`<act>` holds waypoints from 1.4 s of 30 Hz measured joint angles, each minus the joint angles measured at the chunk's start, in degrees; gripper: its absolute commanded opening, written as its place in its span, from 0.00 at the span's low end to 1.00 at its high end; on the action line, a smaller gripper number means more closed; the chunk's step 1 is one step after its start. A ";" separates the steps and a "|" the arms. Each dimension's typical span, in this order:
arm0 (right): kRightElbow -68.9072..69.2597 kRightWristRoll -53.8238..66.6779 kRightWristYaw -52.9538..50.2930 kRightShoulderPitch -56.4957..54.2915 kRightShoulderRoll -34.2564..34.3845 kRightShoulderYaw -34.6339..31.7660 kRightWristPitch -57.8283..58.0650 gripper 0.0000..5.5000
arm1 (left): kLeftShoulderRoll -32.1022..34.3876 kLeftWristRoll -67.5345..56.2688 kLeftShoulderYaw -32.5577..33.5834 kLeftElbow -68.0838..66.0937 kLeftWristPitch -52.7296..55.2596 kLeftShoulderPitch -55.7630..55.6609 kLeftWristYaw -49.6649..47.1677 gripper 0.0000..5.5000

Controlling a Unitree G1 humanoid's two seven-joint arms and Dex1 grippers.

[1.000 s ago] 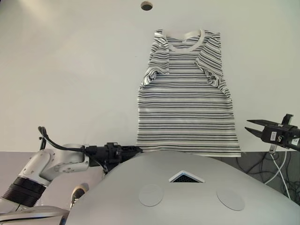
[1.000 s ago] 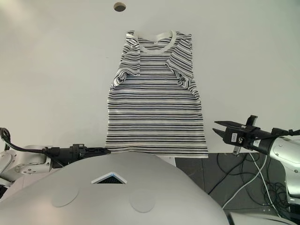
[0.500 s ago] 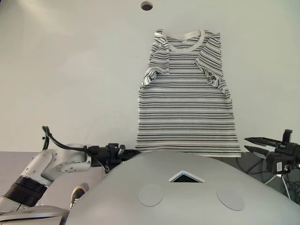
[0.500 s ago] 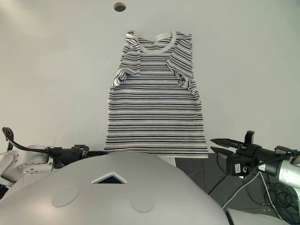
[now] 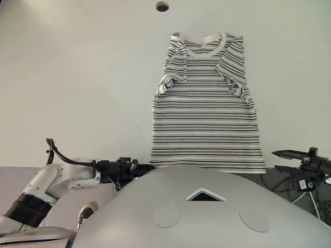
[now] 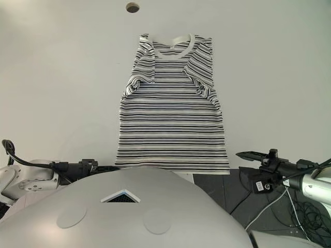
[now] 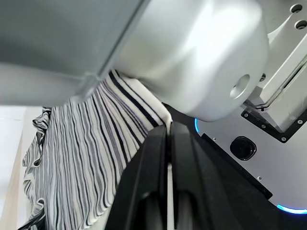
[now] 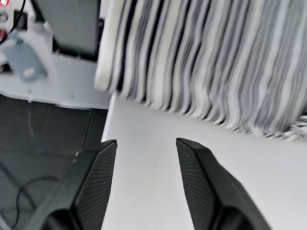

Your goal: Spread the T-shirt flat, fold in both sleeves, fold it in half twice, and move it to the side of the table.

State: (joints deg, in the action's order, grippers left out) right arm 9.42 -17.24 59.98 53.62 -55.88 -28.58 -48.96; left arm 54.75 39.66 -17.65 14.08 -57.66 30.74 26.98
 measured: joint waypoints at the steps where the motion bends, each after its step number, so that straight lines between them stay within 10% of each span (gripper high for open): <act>1: -0.38 -0.82 -0.57 -0.22 -0.26 0.56 -0.56 0.42 | -0.02 0.31 0.05 0.02 -0.09 -0.02 -0.16 0.00; 32: 8.32 1.92 -0.47 0.00 -8.50 12.53 4.89 0.42 | -0.06 -0.69 2.32 4.09 4.49 -0.31 1.23 0.00; 42: 11.02 4.01 1.12 0.20 -8.57 13.55 10.33 0.06 | -0.06 -0.69 2.15 3.91 4.47 -0.73 1.16 0.00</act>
State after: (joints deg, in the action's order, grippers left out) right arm 20.44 -13.23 61.10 53.82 -64.45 -15.03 -38.64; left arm 54.70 38.97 -15.50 17.99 -53.19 30.01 28.14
